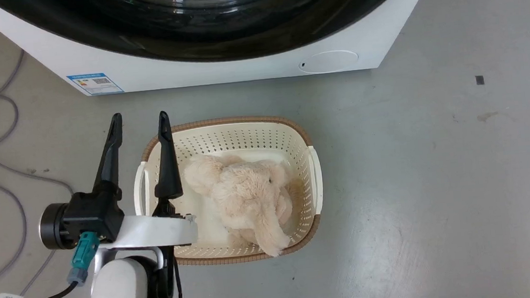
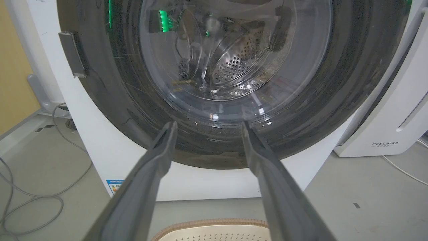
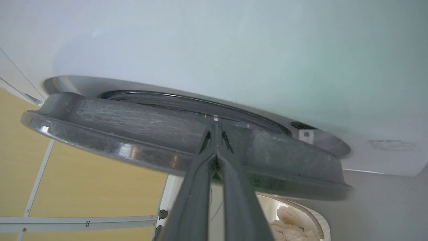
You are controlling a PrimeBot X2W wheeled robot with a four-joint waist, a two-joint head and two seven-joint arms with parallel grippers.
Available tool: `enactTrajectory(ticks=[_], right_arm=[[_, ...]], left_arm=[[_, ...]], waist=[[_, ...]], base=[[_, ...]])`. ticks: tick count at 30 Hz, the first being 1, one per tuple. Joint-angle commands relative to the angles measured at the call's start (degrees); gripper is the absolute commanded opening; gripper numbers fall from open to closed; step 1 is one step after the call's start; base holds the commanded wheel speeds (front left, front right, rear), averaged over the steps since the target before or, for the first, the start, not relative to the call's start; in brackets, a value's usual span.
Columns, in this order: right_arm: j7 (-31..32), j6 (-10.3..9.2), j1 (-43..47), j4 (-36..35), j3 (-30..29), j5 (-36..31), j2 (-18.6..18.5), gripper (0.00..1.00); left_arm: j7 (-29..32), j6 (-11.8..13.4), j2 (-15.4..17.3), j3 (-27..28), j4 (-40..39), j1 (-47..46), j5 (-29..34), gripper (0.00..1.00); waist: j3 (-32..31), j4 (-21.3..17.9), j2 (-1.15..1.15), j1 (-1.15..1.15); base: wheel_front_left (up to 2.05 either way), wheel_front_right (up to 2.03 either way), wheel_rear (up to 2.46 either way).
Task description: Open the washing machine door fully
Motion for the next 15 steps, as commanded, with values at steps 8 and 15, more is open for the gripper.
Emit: enactTrajectory(ticks=[8, 15], right_arm=[[3.0, 0.06, 2.5, -0.8, 2.0, 0.4, 1.7, 0.0], [4.6, 0.06, 4.7, -2.7, 2.2, 1.7, 1.2, 0.0]], left_arm=[[-0.3, 0.7, 0.0, -1.0, 0.6, -0.8, -0.8, 1.0], [-0.3, 0.9, 0.0, -1.3, 1.2, -0.4, -1.0, 1.0]], waist=[[-0.8, 0.4, 0.0, 0.0], [-2.1, 0.3, 0.0, 0.0]], base=[[0.0, 0.0, 0.0], [0.0, 0.0, 0.0]])
